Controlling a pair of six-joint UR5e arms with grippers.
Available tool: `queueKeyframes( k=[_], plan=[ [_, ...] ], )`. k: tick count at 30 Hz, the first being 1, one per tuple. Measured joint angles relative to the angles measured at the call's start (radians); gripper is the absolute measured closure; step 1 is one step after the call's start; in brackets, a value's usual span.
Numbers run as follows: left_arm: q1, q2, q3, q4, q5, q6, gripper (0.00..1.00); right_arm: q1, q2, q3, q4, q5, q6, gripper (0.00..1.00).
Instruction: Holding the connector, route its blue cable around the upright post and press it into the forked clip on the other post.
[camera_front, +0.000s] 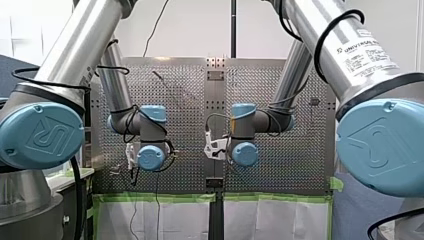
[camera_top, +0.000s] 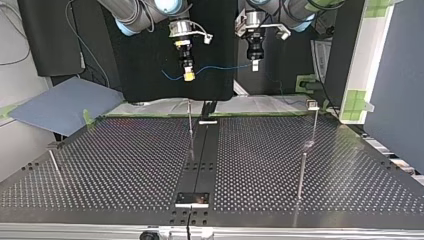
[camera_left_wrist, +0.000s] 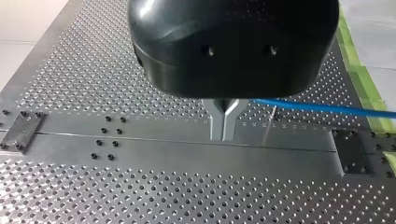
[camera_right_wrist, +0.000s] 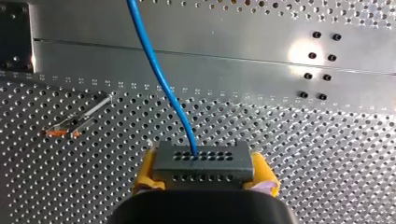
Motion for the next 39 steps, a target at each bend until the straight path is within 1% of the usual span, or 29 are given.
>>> queueKeyframes(
  k=[17, 20, 24, 27, 33, 36, 39],
  plan=[
    [-0.001, 0.0, 0.0, 0.0, 0.0, 0.0, 1.0, 0.001, -0.001, 0.0, 0.002, 0.001, 0.0, 1.0],
    [-0.009, -0.008, -0.006, 0.002, -0.001, 0.005, 1.0, 0.005, 0.002, -0.004, 0.006, 0.003, -0.001, 1.0],
    [-0.038, -0.037, -0.011, 0.003, -0.001, 0.01, 1.0, 0.031, 0.03, -0.031, 0.034, 0.005, -0.003, 1.0],
    [-0.056, -0.064, -0.012, 0.003, -0.001, 0.01, 1.0, 0.042, 0.054, -0.051, 0.058, 0.006, -0.003, 1.0],
    [-0.064, -0.105, -0.012, 0.003, -0.002, 0.011, 1.0, 0.047, 0.103, -0.061, 0.106, 0.006, -0.003, 1.0],
    [-0.065, -0.11, -0.012, 0.003, -0.001, 0.011, 1.0, 0.047, 0.131, -0.061, 0.131, 0.006, -0.003, 1.0],
    [-0.065, -0.111, -0.012, 0.003, -0.002, 0.011, 1.0, 0.047, 0.161, -0.061, 0.143, 0.006, -0.003, 1.0]
  ],
)
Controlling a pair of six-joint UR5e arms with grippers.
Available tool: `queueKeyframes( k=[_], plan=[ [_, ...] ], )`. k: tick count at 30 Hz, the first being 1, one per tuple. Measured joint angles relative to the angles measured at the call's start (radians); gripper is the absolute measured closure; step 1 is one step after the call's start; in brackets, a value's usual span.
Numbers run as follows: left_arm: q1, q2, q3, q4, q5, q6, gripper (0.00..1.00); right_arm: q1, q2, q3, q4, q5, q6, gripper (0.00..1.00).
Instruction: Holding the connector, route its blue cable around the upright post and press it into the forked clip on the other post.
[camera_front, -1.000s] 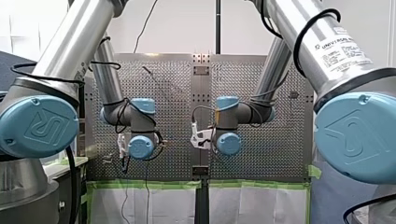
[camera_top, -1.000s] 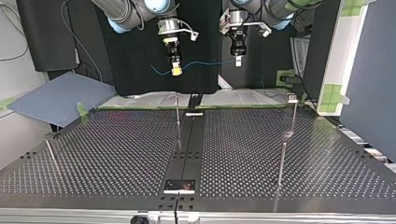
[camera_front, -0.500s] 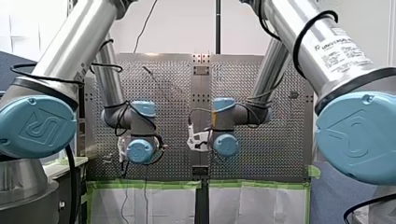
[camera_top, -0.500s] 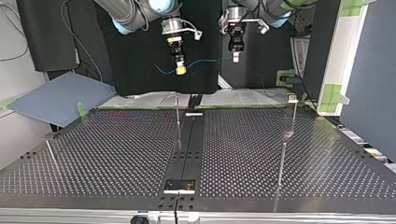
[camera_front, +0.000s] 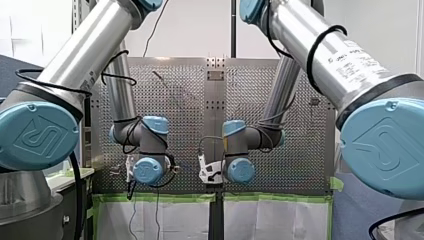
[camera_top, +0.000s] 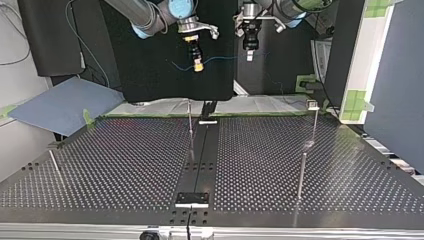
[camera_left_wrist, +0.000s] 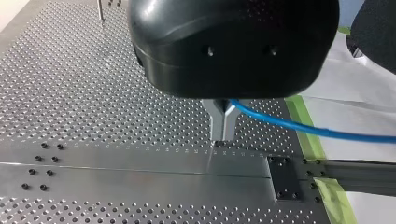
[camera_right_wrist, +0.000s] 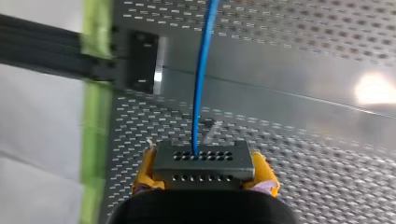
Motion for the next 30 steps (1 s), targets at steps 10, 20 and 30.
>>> queueKeyframes(
  k=[10, 20, 30],
  plan=[
    [0.005, 0.014, 0.011, 0.004, 0.02, -0.009, 1.0, 0.0, 0.013, -0.018, 0.022, 0.013, 0.007, 1.0],
    [0.024, 0.098, 0.014, -0.041, 0.018, -0.05, 0.96, 0.003, -0.072, -0.043, 0.108, -0.004, 0.086, 1.0],
    [0.094, 0.183, 0.026, -0.125, 0.038, -0.103, 0.96, -0.003, -0.165, -0.111, 0.201, -0.072, 0.131, 1.0]
  ],
)
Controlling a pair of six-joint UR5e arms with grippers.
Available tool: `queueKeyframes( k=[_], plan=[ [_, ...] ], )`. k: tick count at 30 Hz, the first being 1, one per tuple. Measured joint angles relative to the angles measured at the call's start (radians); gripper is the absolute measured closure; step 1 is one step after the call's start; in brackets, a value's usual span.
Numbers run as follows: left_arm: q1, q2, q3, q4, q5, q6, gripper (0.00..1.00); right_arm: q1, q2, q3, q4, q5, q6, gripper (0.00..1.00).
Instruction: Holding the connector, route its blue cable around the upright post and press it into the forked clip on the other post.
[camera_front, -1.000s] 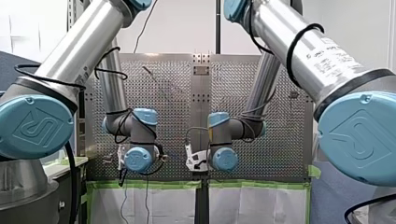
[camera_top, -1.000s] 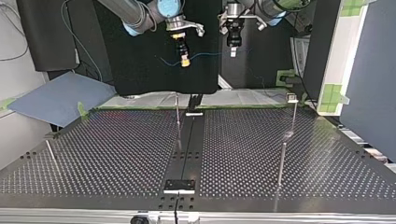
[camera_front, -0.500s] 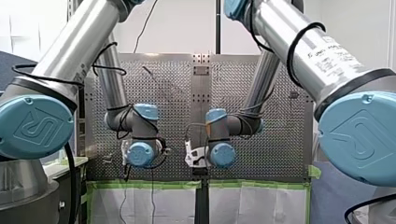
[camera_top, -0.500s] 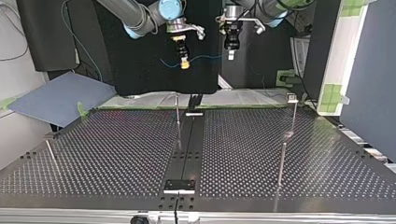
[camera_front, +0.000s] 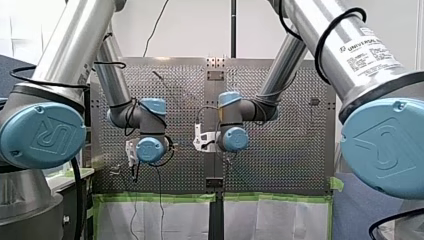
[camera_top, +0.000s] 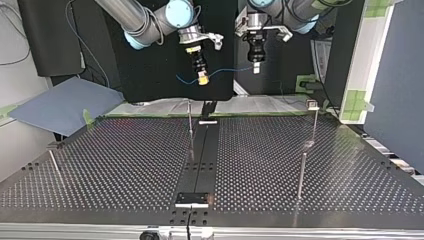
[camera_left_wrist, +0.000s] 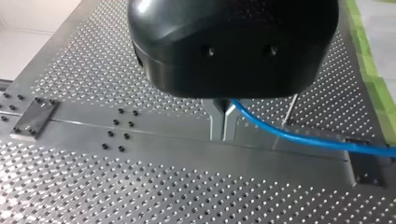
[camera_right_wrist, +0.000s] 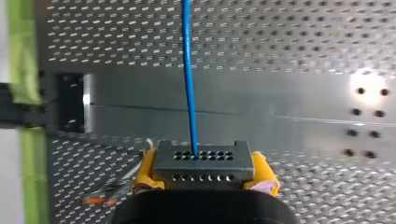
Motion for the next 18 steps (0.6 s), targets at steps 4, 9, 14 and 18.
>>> queueKeyframes(
  k=[4, 9, 14, 18],
  plan=[
    [0.034, 0.034, 0.003, -0.034, 0.033, -0.002, 0.96, -0.002, -0.034, -0.024, 0.034, -0.006, 0.001, 1.0],
    [0.085, 0.086, 0.022, -0.085, 0.081, -0.013, 0.96, -0.002, -0.082, -0.06, 0.082, -0.007, 0.001, 1.0],
    [0.132, 0.136, 0.052, -0.135, 0.098, -0.042, 0.96, -0.003, -0.13, -0.094, 0.13, -0.008, 0.001, 1.0],
    [0.148, 0.171, 0.082, -0.17, 0.091, -0.05, 0.96, -0.007, -0.172, -0.124, 0.172, -0.008, 0.001, 1.0]
  ],
)
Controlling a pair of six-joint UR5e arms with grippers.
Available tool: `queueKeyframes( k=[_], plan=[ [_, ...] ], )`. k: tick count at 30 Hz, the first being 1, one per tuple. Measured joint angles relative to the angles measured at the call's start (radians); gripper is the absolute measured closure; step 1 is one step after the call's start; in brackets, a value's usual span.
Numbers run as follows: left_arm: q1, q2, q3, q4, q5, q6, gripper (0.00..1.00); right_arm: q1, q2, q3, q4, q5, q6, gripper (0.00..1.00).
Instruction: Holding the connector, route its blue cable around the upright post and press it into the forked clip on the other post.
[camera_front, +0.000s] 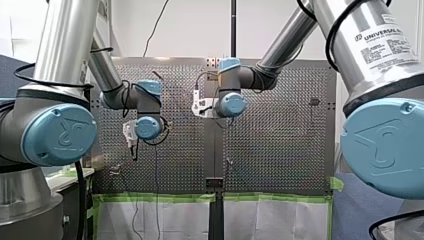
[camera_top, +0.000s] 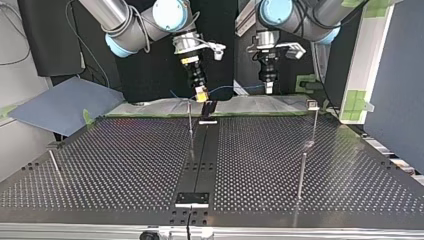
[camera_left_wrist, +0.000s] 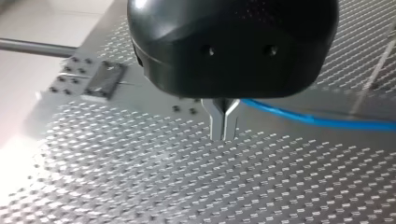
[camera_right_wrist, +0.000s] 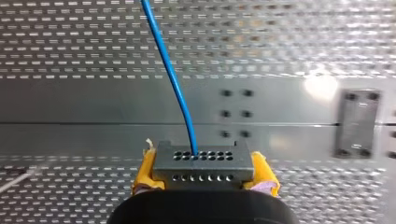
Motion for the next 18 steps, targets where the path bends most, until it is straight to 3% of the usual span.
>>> queueKeyframes(
  k=[12, 18],
  plan=[
    [0.016, 0.105, 0.1, -0.106, -0.02, -0.022, 0.96, -0.011, -0.099, -0.066, 0.104, -0.004, -0.002, 1.0],
    [0.028, 0.162, 0.135, -0.162, -0.05, -0.049, 0.96, -0.017, -0.111, -0.097, 0.138, -0.017, -0.002, 1.0]
  ],
)
